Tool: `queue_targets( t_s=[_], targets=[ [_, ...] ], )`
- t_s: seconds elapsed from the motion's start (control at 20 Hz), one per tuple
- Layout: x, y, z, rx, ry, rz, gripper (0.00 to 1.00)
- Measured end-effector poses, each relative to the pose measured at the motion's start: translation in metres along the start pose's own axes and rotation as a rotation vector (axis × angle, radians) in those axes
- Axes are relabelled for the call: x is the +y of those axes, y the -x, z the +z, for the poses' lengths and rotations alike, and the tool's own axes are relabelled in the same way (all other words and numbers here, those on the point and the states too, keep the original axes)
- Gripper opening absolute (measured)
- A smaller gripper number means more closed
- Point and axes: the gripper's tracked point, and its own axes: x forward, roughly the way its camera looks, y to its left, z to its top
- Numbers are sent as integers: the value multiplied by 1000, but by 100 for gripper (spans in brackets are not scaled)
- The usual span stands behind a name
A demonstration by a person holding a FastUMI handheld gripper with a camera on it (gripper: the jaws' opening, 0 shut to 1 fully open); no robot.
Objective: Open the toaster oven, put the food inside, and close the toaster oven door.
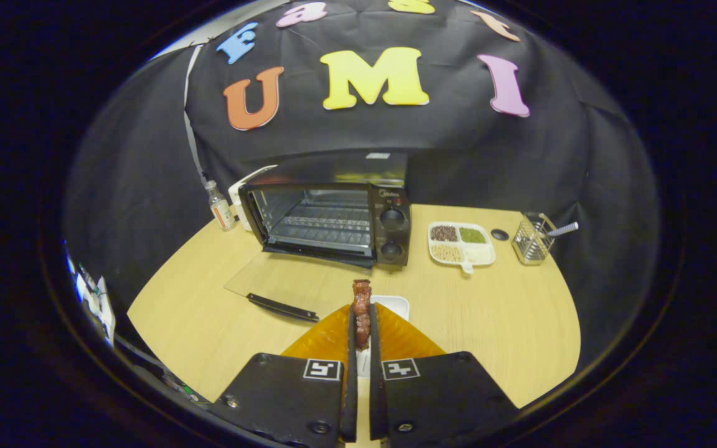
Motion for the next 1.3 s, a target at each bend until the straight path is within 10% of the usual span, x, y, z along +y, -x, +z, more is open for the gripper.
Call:
queue_targets(
  t_s=[0.5,1.3],
  targets=[
    [85,-66,45,-199,-106,78,11],
    [84,-237,98,-324,-847,280,11]
  ],
)
